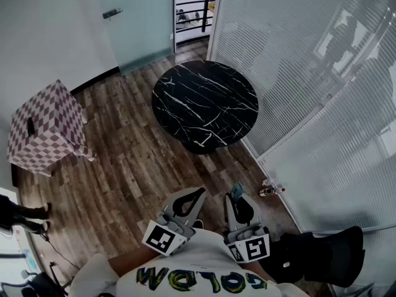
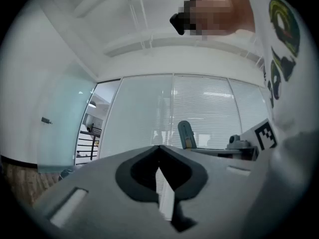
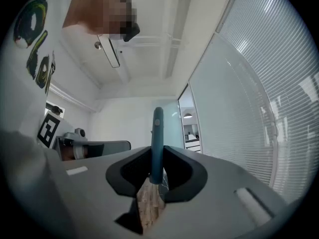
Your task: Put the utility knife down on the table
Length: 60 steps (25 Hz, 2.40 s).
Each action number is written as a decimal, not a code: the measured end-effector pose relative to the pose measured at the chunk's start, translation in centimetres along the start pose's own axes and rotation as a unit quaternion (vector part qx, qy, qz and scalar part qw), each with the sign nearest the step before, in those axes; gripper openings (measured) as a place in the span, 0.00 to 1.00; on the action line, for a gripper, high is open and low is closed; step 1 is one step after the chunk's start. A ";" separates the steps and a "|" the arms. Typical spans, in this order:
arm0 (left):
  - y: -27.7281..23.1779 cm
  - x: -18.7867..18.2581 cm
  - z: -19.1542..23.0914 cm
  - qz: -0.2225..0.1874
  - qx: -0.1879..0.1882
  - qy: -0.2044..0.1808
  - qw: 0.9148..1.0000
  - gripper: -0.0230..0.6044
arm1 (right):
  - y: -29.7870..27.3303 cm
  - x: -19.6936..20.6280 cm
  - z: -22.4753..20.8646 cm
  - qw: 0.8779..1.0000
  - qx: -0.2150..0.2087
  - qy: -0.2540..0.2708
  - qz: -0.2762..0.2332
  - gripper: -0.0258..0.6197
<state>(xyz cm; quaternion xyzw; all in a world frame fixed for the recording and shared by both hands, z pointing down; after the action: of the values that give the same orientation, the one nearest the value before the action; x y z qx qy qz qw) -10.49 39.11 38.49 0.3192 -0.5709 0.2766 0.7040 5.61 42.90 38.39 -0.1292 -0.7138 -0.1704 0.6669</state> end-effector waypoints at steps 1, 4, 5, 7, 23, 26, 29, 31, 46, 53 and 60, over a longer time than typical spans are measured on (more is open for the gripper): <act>-0.2 0.0 0.0 0.000 0.001 0.001 1.000 0.04 | 0.0 -0.1 -0.2 1.000 0.000 0.000 -0.001 0.15; -0.7 -0.1 -0.2 0.001 0.004 0.002 1.000 0.04 | -0.1 -0.3 -0.6 1.000 0.000 0.002 -0.002 0.15; -0.8 -0.2 -0.3 0.000 0.004 0.001 1.000 0.04 | -0.1 -0.4 -0.7 1.000 0.000 0.002 -0.002 0.15; -1.1 -0.2 -0.4 -0.001 0.004 0.000 1.000 0.04 | 0.0 -0.5 -0.9 1.000 -0.002 0.001 -0.003 0.15; -4.5 2.4 -4.6 0.009 -0.012 0.007 1.000 0.04 | 2.8 0.4 -5.3 0.999 -0.035 -0.012 -0.003 0.15; -4.7 3.1 -5.1 0.015 -0.016 0.010 1.000 0.04 | 3.0 0.8 -5.9 0.999 -0.035 -0.019 0.002 0.15; -4.9 3.3 -5.1 0.019 -0.023 0.008 1.000 0.04 | 3.1 1.0 -6.3 0.999 -0.038 -0.021 0.005 0.15; -5.1 3.3 -4.8 0.019 -0.030 0.009 0.999 0.04 | 2.7 1.2 -6.7 0.999 -0.039 -0.024 0.008 0.15; -8.5 3.3 2.2 0.003 -0.041 0.014 0.999 0.04 | -5.1 2.1 -8.5 0.999 -0.042 -0.013 0.012 0.15; -12.0 2.9 8.2 -0.001 -0.039 0.012 0.999 0.04 | -11.8 2.5 -10.2 0.999 -0.040 -0.010 0.011 0.15; -15.4 2.0 14.8 0.004 -0.034 0.013 0.999 0.04 | -19.1 2.5 -11.5 0.999 -0.043 -0.009 0.011 0.15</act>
<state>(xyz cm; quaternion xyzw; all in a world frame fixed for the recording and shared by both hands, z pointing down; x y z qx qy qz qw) -7.76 17.89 40.57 0.2894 -0.5723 0.2643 0.7203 8.01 20.61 40.11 -0.1671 -0.7101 -0.1925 0.6563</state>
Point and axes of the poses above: the fingertips, and each gripper's own axes: y backward along the fingers, z to its left, x out of its underside, the point moved 8 cm from there along y, backward along the fingers, and after that the axes turned 2 degrees about -x, right-handed, at the moved point
